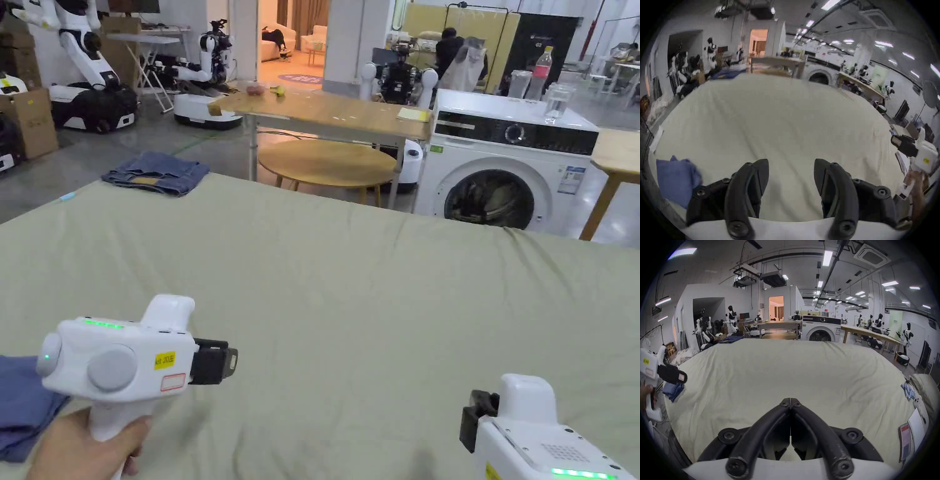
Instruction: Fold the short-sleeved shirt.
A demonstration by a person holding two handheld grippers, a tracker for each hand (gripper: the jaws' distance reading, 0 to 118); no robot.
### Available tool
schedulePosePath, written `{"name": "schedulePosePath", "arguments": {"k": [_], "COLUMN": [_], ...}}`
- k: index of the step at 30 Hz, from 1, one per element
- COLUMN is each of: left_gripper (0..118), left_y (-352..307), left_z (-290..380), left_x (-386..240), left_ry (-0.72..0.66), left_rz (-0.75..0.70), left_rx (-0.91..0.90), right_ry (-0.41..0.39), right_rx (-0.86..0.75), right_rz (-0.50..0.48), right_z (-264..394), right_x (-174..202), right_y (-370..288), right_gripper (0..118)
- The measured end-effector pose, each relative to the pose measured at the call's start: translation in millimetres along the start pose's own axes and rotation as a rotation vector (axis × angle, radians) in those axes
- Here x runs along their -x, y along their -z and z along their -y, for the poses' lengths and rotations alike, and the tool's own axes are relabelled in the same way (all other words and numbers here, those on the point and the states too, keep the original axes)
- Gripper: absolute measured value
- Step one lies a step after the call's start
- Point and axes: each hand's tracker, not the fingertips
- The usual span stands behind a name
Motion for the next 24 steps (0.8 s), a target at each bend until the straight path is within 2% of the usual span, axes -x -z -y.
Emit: {"name": "schedulePosePath", "arguments": {"k": [2, 5, 10, 13, 15, 19, 24], "left_gripper": [56, 42, 0, 0, 0, 0, 0], "left_y": [1.4, 5.7, -1.8, -9.1, -14.7, -19.0, -21.6], "left_z": [2.4, 7.0, 12.7, 12.9, 15.2, 18.5, 22.7], "left_x": [-28.3, -57.3, -88.8, -97.3, -104.0, -111.6, -109.1], "left_ry": [0.032, 0.089, 0.081, 0.039, 0.067, 0.096, 0.071], "left_rz": [-0.029, -0.106, -0.189, -0.163, -0.18, -0.202, -0.169], "left_rx": [-0.096, -0.237, -0.407, -0.485, -0.541, -0.524, -0.568], "right_ry": [0.004, 0.02, 0.045, 0.065, 0.053, 0.018, 0.036], "right_rx": [-0.023, -0.049, -0.142, -0.203, -0.239, -0.297, -0.331], "right_rz": [0.015, 0.049, 0.08, 0.074, 0.097, 0.164, 0.144], "right_z": [-4.2, -11.2, -16.0, -14.1, -12.7, -13.0, -13.0], "right_x": [-2.4, -5.0, -9.6, -9.2, -6.1, 0.7, -2.3], "right_y": [-2.5, -7.5, -18.6, -24.1, -25.9, -27.9, -31.1], "right_gripper": [0, 0, 0, 0, 0, 0, 0]}}
